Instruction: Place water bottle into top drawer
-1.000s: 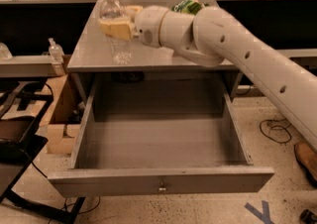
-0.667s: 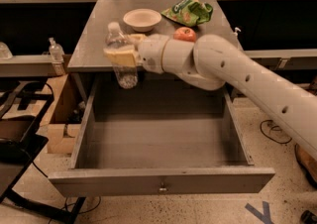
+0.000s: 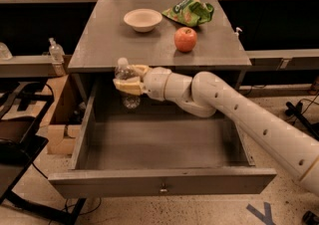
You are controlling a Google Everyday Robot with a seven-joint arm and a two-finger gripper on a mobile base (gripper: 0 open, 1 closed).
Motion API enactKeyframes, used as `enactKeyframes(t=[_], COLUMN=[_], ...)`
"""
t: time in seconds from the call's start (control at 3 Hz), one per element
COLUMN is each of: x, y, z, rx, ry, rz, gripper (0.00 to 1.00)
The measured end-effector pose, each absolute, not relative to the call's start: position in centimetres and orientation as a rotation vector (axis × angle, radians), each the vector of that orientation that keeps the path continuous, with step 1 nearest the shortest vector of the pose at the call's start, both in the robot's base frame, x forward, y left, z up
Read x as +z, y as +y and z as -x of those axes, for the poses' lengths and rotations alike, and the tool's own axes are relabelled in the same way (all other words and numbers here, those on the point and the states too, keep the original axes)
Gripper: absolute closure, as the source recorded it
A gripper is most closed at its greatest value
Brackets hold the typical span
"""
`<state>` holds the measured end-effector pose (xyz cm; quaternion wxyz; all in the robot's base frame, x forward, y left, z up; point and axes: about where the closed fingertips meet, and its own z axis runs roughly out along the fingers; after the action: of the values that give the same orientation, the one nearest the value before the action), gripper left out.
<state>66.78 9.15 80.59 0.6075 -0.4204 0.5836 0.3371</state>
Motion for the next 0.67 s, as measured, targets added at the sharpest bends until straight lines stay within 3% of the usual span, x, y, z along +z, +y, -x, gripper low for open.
enactKeyframes(t=[0.67], x=[71.5], y=[7.9], z=[-68.0], rx=[0.841], ry=[1.374], rz=[0.967], gripper=[1.00])
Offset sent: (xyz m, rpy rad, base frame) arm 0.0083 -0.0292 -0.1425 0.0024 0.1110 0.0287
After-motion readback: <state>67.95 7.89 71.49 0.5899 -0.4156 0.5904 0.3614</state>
